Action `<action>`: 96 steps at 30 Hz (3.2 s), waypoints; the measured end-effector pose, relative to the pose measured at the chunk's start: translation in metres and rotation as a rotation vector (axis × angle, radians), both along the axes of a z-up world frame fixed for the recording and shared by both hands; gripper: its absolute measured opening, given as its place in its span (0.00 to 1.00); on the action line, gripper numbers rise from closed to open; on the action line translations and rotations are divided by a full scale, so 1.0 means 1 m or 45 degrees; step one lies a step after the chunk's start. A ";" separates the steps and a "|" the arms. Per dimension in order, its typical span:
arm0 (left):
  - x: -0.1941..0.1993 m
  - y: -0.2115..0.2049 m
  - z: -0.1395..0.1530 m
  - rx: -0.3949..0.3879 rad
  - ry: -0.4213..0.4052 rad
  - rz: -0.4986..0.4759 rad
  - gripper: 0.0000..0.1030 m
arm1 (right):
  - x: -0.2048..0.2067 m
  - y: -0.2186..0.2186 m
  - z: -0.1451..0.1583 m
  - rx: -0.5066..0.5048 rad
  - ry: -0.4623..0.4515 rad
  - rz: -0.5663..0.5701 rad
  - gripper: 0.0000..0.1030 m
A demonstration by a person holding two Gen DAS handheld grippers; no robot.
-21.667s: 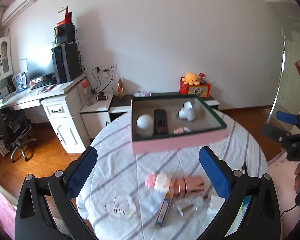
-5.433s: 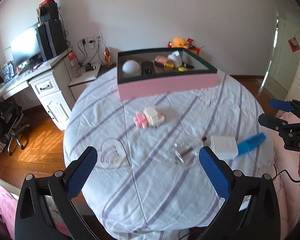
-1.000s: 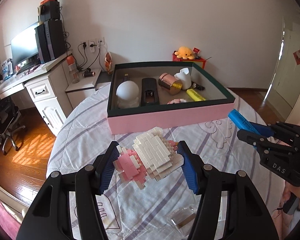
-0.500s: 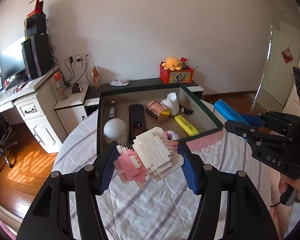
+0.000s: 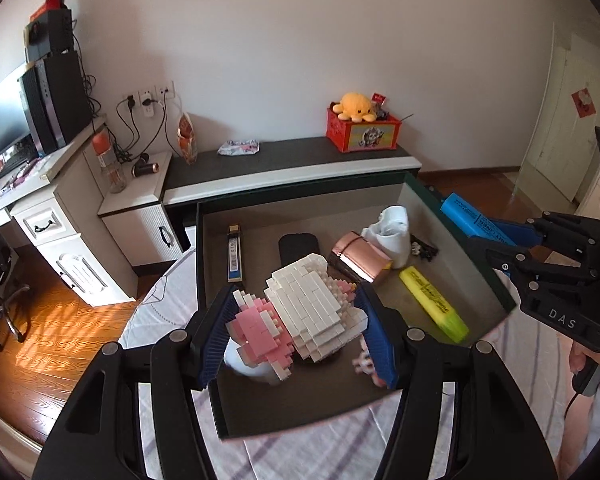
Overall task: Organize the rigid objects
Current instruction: 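Carry the block figure in the left tool while the right tool carries the highlighter into the box, then open the left tool to release the figure while the right tool releases the highlighter, then withdraw both tools from the box back over the bed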
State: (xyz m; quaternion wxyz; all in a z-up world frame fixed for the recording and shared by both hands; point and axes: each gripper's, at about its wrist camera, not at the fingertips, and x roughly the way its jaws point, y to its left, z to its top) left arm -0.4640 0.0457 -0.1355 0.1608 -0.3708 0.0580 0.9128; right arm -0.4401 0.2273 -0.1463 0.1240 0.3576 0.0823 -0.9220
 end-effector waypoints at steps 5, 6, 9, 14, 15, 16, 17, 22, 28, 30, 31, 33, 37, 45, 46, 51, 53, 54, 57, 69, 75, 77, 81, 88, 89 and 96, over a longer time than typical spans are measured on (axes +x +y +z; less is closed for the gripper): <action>-0.036 0.007 -0.016 -0.044 -0.046 -0.010 0.59 | -0.036 0.006 -0.014 0.047 -0.024 -0.044 0.26; -0.041 0.007 -0.018 -0.048 -0.051 -0.006 0.59 | -0.043 0.009 -0.017 0.049 -0.033 -0.054 0.26; -0.057 0.006 -0.024 -0.049 -0.081 -0.002 0.59 | -0.060 0.014 -0.026 0.072 -0.054 -0.073 0.26; -0.070 0.004 -0.039 -0.087 -0.107 0.025 0.59 | -0.081 0.021 -0.040 0.098 -0.090 -0.101 0.26; -0.072 0.003 -0.041 -0.087 -0.110 0.031 0.59 | -0.084 0.020 -0.043 0.107 -0.094 -0.101 0.26; -0.073 0.002 -0.043 -0.083 -0.112 0.037 0.59 | -0.087 0.020 -0.044 0.118 -0.100 -0.101 0.26; -0.075 0.001 -0.045 -0.079 -0.114 0.042 0.59 | -0.089 0.020 -0.045 0.129 -0.103 -0.103 0.26; -0.076 -0.002 -0.050 -0.067 -0.101 0.066 0.60 | -0.100 0.024 -0.049 0.144 -0.144 -0.114 0.26; -0.074 -0.007 -0.049 -0.033 -0.080 0.075 0.73 | -0.106 0.021 -0.050 0.184 -0.146 -0.118 0.26; -0.073 -0.007 -0.049 -0.035 -0.072 0.073 0.73 | -0.107 0.020 -0.050 0.190 -0.149 -0.118 0.26; -0.073 -0.007 -0.049 -0.036 -0.069 0.072 0.73 | -0.107 0.019 -0.050 0.197 -0.148 -0.120 0.26; -0.072 -0.006 -0.049 -0.040 -0.068 0.072 0.73 | -0.107 0.017 -0.050 0.221 -0.151 -0.117 0.26; -0.073 -0.008 -0.050 -0.028 -0.074 0.069 0.74 | -0.107 0.015 -0.050 0.241 -0.147 -0.123 0.26; -0.070 -0.006 -0.049 -0.033 -0.069 0.067 0.77 | -0.100 0.015 -0.048 0.243 -0.124 -0.117 0.37; -0.070 -0.006 -0.049 -0.032 -0.066 0.070 0.77 | -0.099 0.014 -0.047 0.241 -0.118 -0.118 0.37; -0.066 -0.008 -0.046 -0.016 -0.052 0.086 0.79 | -0.090 0.015 -0.044 0.196 -0.117 -0.118 0.40; -0.059 -0.008 -0.043 -0.029 -0.031 0.117 0.86 | -0.082 0.014 -0.041 0.192 -0.097 -0.117 0.44; -0.055 -0.009 -0.041 -0.030 -0.020 0.131 0.90 | -0.075 0.013 -0.037 0.191 -0.077 -0.116 0.48; -0.041 -0.014 -0.033 0.013 0.005 0.130 0.93 | -0.056 0.010 -0.024 0.182 -0.035 -0.114 0.71; 0.081 -0.028 0.001 0.025 0.122 0.176 1.00 | 0.071 -0.004 0.021 0.123 0.151 -0.126 1.00; 0.144 -0.028 0.005 0.005 0.161 0.200 1.00 | 0.137 -0.004 0.025 0.062 0.172 -0.161 1.00; 0.160 -0.026 0.003 -0.008 0.159 0.191 1.00 | 0.156 -0.005 0.024 0.045 0.180 -0.165 1.00; 0.195 -0.024 -0.003 -0.013 0.142 0.166 1.00 | 0.194 -0.007 0.021 0.002 0.172 -0.163 1.00; 0.238 -0.028 -0.021 -0.028 0.079 0.163 1.00 | 0.235 -0.009 0.006 -0.039 0.134 -0.175 1.00; 0.241 -0.030 -0.023 -0.028 0.072 0.164 1.00 | 0.239 -0.009 0.003 -0.042 0.129 -0.180 1.00; 0.263 -0.045 -0.041 -0.045 0.023 0.194 1.00 | 0.264 -0.016 -0.016 -0.064 0.079 -0.173 1.00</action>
